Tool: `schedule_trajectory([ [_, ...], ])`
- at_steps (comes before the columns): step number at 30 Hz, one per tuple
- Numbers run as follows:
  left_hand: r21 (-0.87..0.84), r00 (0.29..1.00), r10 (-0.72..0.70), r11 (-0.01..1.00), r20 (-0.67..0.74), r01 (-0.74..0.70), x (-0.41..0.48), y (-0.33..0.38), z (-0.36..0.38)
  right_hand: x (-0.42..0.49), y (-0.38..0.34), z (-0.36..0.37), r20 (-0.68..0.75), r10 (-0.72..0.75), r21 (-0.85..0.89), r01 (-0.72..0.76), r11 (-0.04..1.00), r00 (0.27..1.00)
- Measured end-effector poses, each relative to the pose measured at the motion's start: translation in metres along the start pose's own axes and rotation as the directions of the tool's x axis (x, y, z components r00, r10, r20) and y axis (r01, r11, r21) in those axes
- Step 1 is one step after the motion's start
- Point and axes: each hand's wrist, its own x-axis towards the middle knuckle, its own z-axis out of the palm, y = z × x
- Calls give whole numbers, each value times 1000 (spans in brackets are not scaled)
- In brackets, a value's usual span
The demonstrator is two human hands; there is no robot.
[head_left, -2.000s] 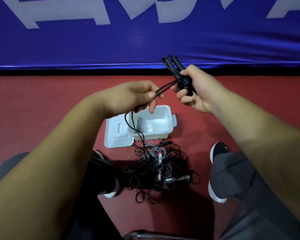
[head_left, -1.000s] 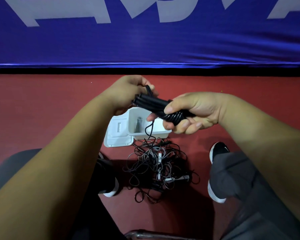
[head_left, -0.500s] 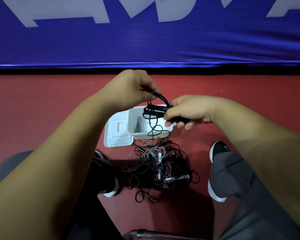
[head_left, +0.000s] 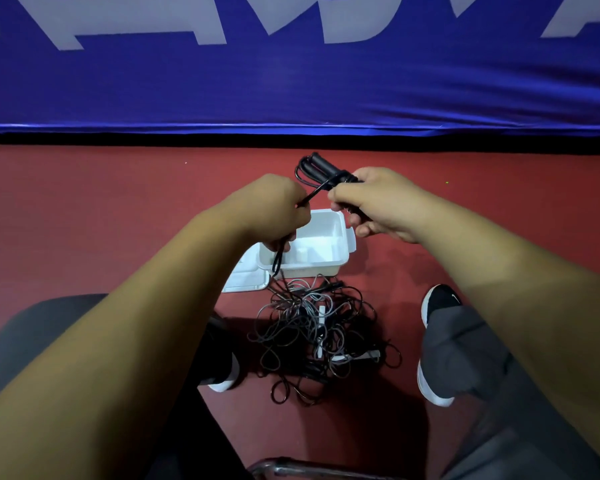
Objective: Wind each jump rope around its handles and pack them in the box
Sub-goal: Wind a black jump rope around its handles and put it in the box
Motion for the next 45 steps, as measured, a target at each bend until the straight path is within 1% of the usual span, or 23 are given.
schedule_trajectory([
  [2,-73,1000,-23,997,1,23,-1,3,0,-2,-4,1,10,-10,128,9,992,1000],
  [4,-147,1000,19,989,4,-18,-2,7,-3,-4,-8,-1,-16,-8,239,11,971,1000],
  [6,-252,1000,28,967,-9,-29,-3,9,-9,-4,-10,-4,-47,12,302,3,953,999],
  [9,-324,996,41,944,-83,-65,-3,11,-15,-5,-11,-7,-84,45,335,-14,942,995],
  [12,-357,973,137,913,-185,-196,-2,12,-16,-4,-13,-9,-82,83,374,-47,926,993],
  [14,-411,963,173,878,-206,-246,-2,13,-15,-4,-14,-11,-72,99,393,-63,918,992],
  [17,-457,962,177,852,-207,-256,-3,12,-15,-4,-15,-12,-43,98,414,-72,907,994],
  [20,-450,975,154,868,-163,-213,-3,11,-16,-6,-17,-11,21,82,455,-83,887,996],
  [22,-447,986,133,880,-99,-163,-3,9,-18,-7,-19,-11,37,71,470,-80,879,997],
  [24,-442,989,132,885,-61,-145,-4,7,-20,-9,-19,-10,49,58,482,-75,873,997],
  [28,-497,982,185,850,-26,-173,-7,2,-29,-14,-22,-8,75,38,476,-70,877,996],
  [31,-517,964,254,837,72,-182,-9,-8,-36,-16,-23,-12,111,34,447,-81,891,993],
  [33,-513,965,213,852,153,-106,-10,-11,-37,-17,-22,-13,116,43,348,-81,934,992],
  [35,-405,975,123,913,187,-37,-12,-9,-37,-19,-21,-10,108,42,293,-72,953,993],
  [38,-210,992,-8,977,128,35,-9,-5,-30,-19,-20,-4,86,57,352,-84,932,995],
  [40,-139,996,-65,988,65,73,-5,-4,-23,-16,-19,-3,66,78,377,-97,921,995],
  [42,-179,995,-99,979,27,103,-2,-2,-17,-12,-19,-4,69,93,429,-114,896,993],
  [44,-351,993,-121,930,-6,111,0,1,-13,-10,-20,-8,68,88,475,-110,873,994],
  [45,-468,992,-122,879,-28,95,0,3,-12,-9,-20,-10,65,86,490,-107,865,994],
])
